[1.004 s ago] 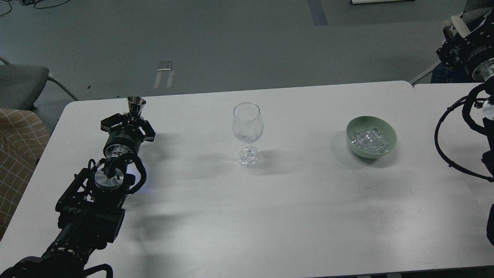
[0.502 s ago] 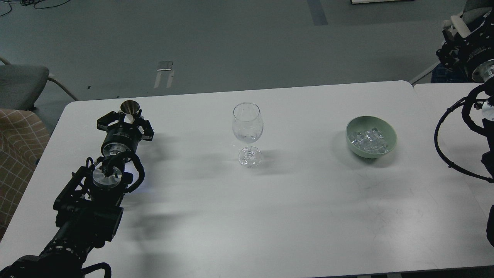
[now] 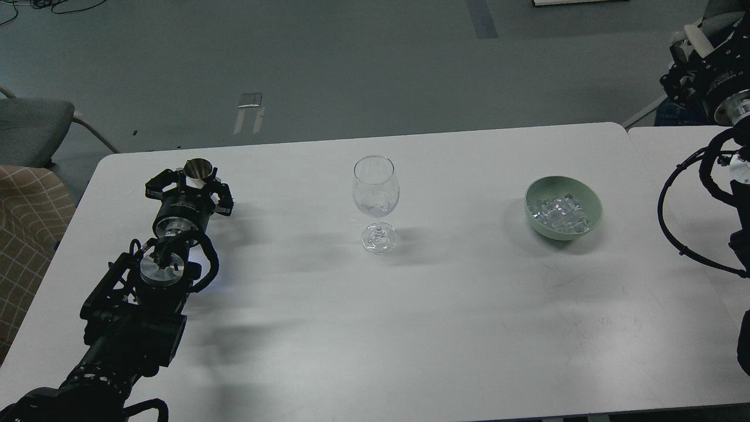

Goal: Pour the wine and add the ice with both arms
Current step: 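Bring the jigger back and set it down with the left gripper, then open the left gripper and raise it away from the jigger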

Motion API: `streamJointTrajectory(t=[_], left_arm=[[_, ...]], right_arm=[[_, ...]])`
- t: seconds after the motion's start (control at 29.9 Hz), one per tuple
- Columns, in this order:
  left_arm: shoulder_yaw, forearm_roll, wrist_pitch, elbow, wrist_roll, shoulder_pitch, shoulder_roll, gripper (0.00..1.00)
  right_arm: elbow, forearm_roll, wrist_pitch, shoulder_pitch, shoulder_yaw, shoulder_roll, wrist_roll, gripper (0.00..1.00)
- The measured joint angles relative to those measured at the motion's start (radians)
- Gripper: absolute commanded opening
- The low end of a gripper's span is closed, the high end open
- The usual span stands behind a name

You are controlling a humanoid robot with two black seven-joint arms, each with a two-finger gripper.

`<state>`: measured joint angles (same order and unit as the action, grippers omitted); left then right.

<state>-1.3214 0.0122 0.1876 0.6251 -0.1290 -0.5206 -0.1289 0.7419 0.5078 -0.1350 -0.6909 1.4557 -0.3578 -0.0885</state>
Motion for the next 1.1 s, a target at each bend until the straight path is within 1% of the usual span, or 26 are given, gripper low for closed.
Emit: streamJointTrajectory(t=[0.13,0.2,0.37,0.47,0.6,0.74,0.8,0.9,0.94,0.97,1.0,1.1], left_arm=[[0.0,-0.001,0.0,0.001,0.0,-0.003,0.0,0.62],[0.001,-0.001,0.0,0.001,0.0,-0.005,0.001,0.69],[0.001,-0.002,0.005,0.001,0.003,-0.005,0.001,0.69],[0.0,-0.002,0.012,0.009,0.006,-0.006,-0.002,0.72],[0.0,-0.002,0.013,0.015,0.006,-0.01,-0.005,0.73],[0.0,-0.003,0.013,0.016,0.005,-0.019,-0.007,0.81],[0.001,-0.003,0.013,0.016,0.003,-0.026,-0.008,0.81],[0.001,-0.006,0.014,0.018,0.001,-0.033,-0.009,0.89],[0.001,-0.006,0.017,0.021,0.001,-0.034,-0.009,0.93],[0.001,-0.008,0.022,0.028,0.001,-0.036,-0.009,0.93],[0.002,-0.009,0.03,0.037,0.001,-0.037,-0.01,0.97],[0.002,-0.012,0.045,0.085,0.003,-0.037,-0.019,0.98]], right_arm=[[0.0,0.0,0.0,0.002,0.0,0.001,0.0,1.0],[0.0,0.0,0.0,0.003,0.0,0.001,0.0,1.0],[-0.001,0.0,0.0,0.004,0.0,0.003,0.0,1.0],[-0.001,0.0,0.0,0.004,0.0,0.003,0.0,1.0],[-0.001,0.0,0.0,0.004,0.0,0.003,0.0,1.0],[-0.001,0.0,0.0,0.004,0.0,0.005,0.0,1.0],[-0.001,0.0,0.0,0.004,0.0,0.005,0.0,1.0],[0.0,-0.001,0.0,0.003,0.0,0.005,0.0,1.0],[0.001,-0.001,0.0,0.003,0.0,0.005,0.0,1.0],[0.001,-0.002,0.0,0.002,0.0,0.005,0.0,1.0],[0.003,-0.002,0.0,0.002,0.0,0.005,0.0,1.0],[0.005,-0.002,0.0,0.0,0.001,0.005,0.0,1.0]])
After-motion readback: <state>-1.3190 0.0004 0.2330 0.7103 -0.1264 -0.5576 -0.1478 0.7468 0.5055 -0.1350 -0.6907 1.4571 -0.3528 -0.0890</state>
